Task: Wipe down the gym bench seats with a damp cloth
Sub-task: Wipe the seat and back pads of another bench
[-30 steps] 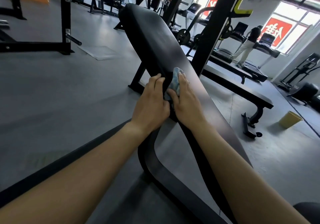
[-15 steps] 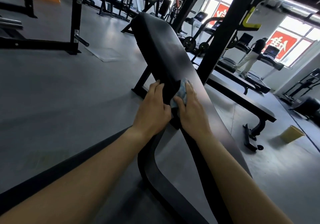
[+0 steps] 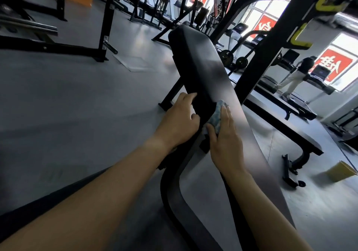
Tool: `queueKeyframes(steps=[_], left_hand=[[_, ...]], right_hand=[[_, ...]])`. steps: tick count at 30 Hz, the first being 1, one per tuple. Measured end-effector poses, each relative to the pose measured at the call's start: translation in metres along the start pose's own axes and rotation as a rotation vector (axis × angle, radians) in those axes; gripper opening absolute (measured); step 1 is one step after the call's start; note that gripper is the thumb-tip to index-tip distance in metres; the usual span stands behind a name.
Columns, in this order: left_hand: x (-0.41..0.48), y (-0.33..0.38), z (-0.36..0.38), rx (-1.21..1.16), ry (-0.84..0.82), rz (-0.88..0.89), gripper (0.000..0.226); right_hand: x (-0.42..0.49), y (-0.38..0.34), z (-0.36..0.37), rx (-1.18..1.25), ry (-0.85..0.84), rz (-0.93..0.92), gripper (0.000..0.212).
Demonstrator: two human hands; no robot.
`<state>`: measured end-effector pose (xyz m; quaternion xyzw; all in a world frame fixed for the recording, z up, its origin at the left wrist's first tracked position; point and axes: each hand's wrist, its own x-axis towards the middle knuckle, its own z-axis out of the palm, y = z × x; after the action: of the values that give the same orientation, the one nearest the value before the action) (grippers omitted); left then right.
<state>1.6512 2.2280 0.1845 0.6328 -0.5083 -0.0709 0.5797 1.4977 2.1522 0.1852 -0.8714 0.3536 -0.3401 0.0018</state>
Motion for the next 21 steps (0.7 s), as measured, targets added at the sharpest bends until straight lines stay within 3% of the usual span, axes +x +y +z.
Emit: queueKeyframes(steps=[9,16,21], left_hand=[[0.009,-0.002,-0.002,-0.060,-0.060,-0.047,0.070],[0.014,0.009,0.010,-0.039,0.048,-0.107,0.059],[0.003,0.022,0.026,0.020,0.092,-0.131,0.069]], right_hand=[[0.074,-0.026,0.006,0.049,-0.076,-0.103,0.070],[0.022,-0.003,0.000,0.077,-0.049,-0.035,0.068],[-0.016,0.016,-0.015,0.063,-0.087,-0.006,0.063]])
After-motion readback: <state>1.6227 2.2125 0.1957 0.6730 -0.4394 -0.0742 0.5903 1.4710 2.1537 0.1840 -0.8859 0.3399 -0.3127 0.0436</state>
